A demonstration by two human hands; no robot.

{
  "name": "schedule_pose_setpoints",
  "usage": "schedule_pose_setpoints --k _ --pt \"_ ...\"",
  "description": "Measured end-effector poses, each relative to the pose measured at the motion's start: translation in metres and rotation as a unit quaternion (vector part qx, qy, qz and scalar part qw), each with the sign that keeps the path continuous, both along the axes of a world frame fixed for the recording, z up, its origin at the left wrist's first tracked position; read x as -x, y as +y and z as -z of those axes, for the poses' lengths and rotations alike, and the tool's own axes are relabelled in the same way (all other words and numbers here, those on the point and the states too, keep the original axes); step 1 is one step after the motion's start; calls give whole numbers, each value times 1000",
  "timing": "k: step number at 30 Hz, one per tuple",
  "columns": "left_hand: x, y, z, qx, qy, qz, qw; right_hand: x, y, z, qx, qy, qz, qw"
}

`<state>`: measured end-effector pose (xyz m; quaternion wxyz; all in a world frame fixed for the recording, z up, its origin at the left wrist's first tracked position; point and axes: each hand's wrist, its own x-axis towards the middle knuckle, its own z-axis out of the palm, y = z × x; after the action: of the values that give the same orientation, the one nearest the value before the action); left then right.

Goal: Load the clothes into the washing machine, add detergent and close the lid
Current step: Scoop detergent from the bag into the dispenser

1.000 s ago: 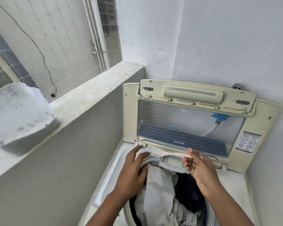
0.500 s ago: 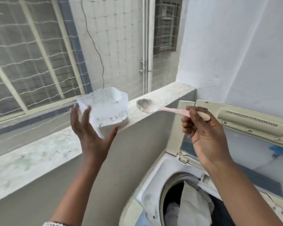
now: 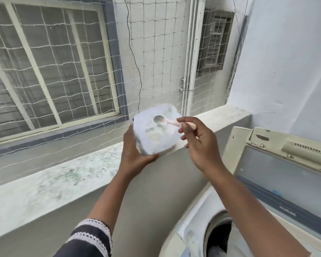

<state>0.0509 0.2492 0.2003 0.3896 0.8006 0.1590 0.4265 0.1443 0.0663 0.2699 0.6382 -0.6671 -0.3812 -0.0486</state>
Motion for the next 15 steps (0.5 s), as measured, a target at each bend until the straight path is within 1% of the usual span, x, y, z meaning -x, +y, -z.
schedule_pose_setpoints --k 2,4,6,11,15 --pt "3 -6 1 -45 -16 14 999 0 2 5 36 -87 52 994" --pt "3 -3 7 -75 -12 19 997 -1 2 10 79 -179 90 976" --pt "2 1 14 -88 -4 23 996 -2 1 16 120 -242 120 955" --pt "4 -7 10 -139 4 48 989 1 -1 28 168 -296 137 930" --pt "2 -6 14 -159 2 49 986 4 -3 37 188 -364 163 898"
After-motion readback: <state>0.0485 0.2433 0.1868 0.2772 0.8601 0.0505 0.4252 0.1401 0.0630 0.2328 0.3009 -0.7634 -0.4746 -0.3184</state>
